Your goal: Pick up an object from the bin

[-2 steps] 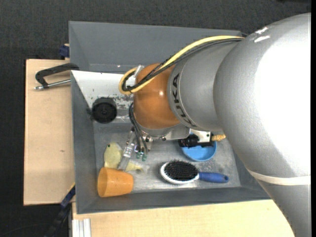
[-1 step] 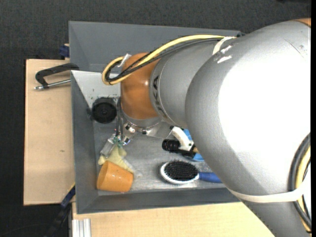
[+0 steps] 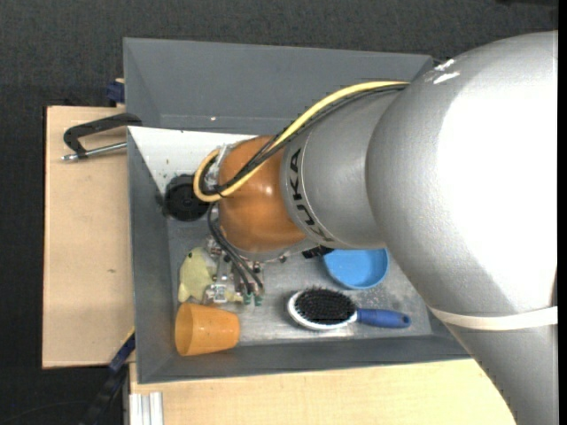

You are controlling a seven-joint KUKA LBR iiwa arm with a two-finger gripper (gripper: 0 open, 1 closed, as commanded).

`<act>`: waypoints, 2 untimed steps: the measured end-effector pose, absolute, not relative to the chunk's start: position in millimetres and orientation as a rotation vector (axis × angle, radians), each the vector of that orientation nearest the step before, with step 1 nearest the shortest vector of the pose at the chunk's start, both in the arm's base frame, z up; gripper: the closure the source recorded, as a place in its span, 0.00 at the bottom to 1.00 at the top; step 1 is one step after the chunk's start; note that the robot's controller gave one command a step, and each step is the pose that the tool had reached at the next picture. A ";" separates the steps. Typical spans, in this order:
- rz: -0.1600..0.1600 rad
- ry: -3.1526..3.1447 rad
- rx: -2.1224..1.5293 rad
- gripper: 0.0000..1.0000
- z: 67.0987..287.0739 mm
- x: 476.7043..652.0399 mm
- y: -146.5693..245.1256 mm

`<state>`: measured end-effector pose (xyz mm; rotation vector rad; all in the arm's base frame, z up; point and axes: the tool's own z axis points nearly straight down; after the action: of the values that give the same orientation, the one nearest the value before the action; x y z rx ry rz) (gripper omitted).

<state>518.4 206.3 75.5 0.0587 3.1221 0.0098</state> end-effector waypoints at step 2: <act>0.005 3.113 0.390 1.00 71.1 577.0 212.3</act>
Offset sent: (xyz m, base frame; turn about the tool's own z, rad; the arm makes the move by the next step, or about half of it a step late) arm 0.0576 0.0051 -0.0055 0.2124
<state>577.0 212.3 71.1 0.3901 3.1129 0.0047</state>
